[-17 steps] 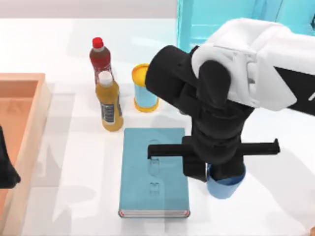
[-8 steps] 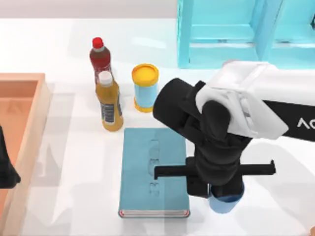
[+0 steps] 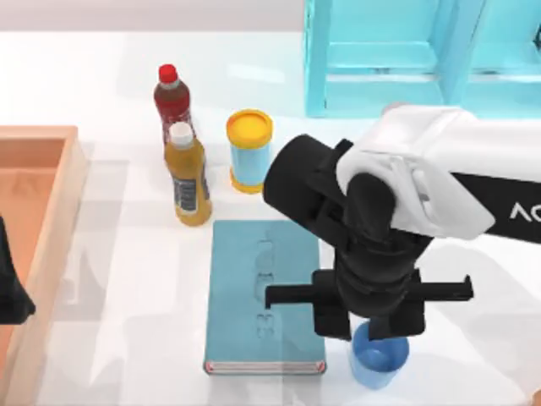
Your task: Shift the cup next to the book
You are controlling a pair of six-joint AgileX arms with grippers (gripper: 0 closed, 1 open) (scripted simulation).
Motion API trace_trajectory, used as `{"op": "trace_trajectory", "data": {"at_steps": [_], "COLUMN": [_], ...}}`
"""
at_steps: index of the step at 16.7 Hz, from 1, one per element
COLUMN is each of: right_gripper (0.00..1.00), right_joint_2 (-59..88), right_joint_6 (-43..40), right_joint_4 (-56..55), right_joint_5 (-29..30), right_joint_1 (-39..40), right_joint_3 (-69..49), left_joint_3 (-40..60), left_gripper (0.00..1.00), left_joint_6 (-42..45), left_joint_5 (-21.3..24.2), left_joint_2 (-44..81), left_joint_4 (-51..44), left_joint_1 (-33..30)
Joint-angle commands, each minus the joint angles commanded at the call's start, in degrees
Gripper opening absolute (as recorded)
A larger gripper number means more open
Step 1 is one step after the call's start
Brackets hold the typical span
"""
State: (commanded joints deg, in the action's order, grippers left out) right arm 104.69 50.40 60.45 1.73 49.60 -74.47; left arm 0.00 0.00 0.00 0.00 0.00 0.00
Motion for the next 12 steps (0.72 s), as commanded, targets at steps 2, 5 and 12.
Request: {"op": "trace_trajectory", "data": {"at_steps": [2,5,12], "right_gripper": [0.68,0.9,1.0], "right_joint_2": [0.0,0.0,0.0], "right_joint_6": [0.0,0.0,0.0], "right_joint_4": [0.0,0.0,0.0], "right_joint_5": [0.0,0.0,0.0], "right_joint_1": [0.0,0.0,0.0], "right_joint_3": [0.0,0.0,0.0], "left_joint_3": [0.0,0.0,0.0], "left_gripper": [1.0,1.0,1.0], "left_joint_6": [0.0,0.0,0.0], "left_joint_5": [0.0,0.0,0.0], "left_joint_2": [0.0,0.0,0.0], "left_joint_4": [0.0,0.0,0.0], "left_joint_1": [0.0,0.0,0.0]}}
